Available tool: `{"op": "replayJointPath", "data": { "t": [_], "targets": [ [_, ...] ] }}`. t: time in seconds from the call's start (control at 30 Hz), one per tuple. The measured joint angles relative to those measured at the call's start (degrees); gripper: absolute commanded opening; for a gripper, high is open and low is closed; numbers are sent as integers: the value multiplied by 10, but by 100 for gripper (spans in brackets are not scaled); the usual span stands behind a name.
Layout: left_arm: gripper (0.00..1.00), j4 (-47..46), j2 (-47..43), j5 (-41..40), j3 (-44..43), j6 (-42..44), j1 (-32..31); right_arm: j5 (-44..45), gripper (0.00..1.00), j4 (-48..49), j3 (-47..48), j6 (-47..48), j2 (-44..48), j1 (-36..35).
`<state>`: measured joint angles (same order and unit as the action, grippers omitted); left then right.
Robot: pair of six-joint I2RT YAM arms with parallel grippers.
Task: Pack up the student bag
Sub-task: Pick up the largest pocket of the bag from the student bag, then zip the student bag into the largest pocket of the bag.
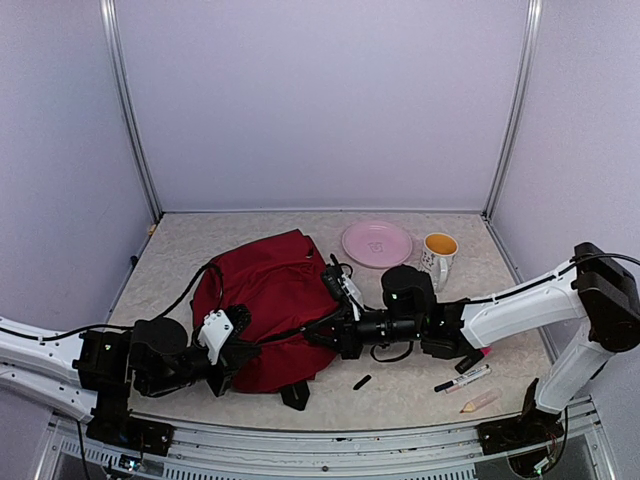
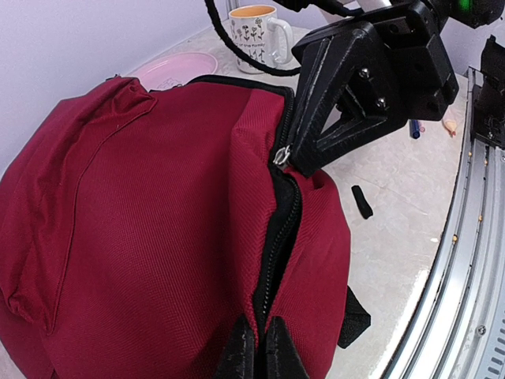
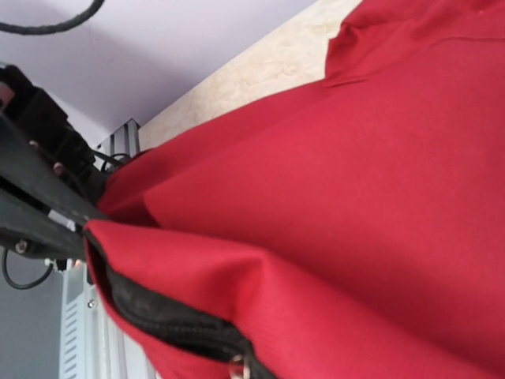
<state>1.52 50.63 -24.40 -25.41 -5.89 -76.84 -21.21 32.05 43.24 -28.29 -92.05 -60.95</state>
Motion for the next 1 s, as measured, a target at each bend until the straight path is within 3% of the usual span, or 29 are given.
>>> {"op": "replayJointPath", "data": {
  "t": [0.47, 1.0],
  "targets": [
    [0, -11, -2, 5, 0, 3, 1, 3, 0, -104, -1, 4, 74, 18],
    [0, 12, -2, 4, -8, 34, -4, 12, 0, -282, -19, 61, 161, 106]
  ]
}}
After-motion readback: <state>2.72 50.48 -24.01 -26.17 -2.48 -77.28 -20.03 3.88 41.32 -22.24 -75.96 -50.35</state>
